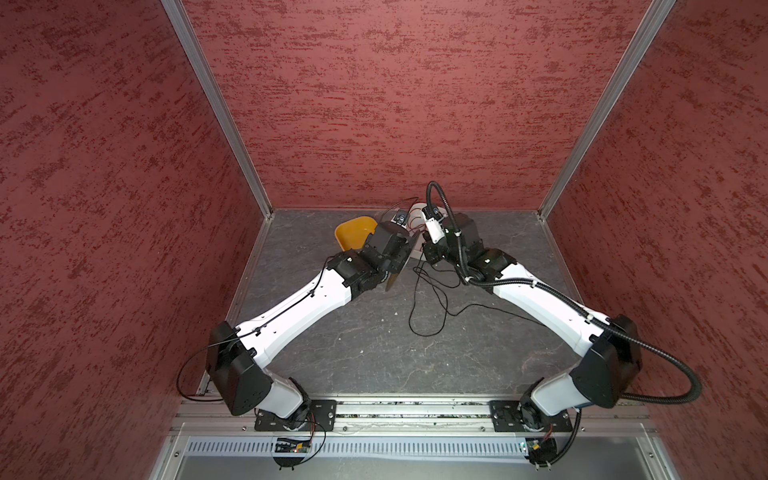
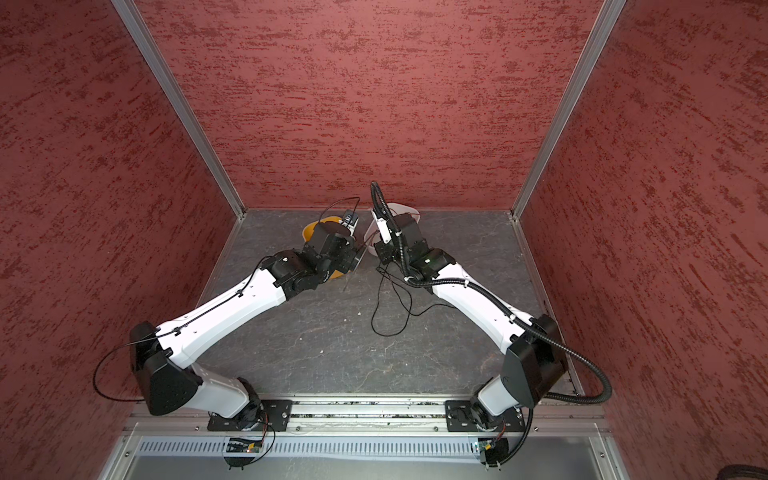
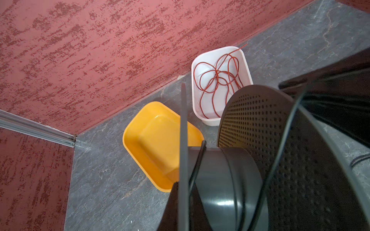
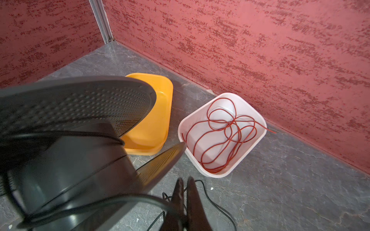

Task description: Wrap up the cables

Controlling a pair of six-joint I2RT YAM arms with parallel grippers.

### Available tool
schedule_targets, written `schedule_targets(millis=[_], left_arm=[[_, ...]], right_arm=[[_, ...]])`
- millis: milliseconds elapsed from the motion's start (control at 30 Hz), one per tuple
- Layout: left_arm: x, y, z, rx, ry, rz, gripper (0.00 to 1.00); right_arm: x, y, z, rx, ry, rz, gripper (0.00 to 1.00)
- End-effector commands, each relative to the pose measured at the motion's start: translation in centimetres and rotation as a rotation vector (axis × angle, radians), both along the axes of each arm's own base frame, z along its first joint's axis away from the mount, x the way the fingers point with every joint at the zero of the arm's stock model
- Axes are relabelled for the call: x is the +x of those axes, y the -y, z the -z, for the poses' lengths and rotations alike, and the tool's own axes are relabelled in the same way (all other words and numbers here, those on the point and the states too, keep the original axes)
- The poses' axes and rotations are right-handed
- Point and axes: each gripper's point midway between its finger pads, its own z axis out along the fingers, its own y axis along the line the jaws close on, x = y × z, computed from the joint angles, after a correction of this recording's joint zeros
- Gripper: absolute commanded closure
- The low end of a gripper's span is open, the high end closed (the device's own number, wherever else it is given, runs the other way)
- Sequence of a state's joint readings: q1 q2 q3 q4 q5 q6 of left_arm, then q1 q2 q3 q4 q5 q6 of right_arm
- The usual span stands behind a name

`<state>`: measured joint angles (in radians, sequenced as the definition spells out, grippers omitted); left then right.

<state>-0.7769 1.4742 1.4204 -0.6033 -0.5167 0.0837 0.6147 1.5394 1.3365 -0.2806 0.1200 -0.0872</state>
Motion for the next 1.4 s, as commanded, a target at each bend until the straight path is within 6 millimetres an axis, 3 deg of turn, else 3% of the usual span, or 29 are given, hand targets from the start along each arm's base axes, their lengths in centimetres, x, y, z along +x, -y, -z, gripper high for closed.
schedule_targets(millis=[0,267,567,867,1000,1233,1367], left_arm=[[-1.6,0.0,-4.1,-0.069,0.043,0.032,1.0],[-3.2,0.2,-5.3,-0.077,0.02,0.06,1.0],[-5.8,1.0,-7.9,-0.253,-0.045,0.168,1.0],[-5.9,-0.2,-9.0,-0.315,-0.073,0.151,1.0],[-5.8,-0.9,-10.5,-0.413,-0.079,0.142,1.0],[-4.8,-2.3,-13.4,-0.51,-0.044,0.1,1.0],[-4.5,-2.5,-14.6,-0.535,-0.02,0.093,1.0]], right_arm=[[1.7,0.8,-1.9,0.047,0.046,-0.012,0.99],[2.8,1.3,0.1,0.18,-0.013,-0.116,0.96],[2.7,0.0,3.0,0.31,-0.054,-0.248,0.92],[1.8,-0.9,4.4,0.377,-0.062,-0.315,0.84],[1.0,-1.3,5.2,0.416,-0.074,-0.346,0.81],[-0.3,-1.2,6.3,0.481,-0.08,-0.359,0.64],[-1.0,-0.8,7.2,0.492,-0.102,-0.345,0.45]])
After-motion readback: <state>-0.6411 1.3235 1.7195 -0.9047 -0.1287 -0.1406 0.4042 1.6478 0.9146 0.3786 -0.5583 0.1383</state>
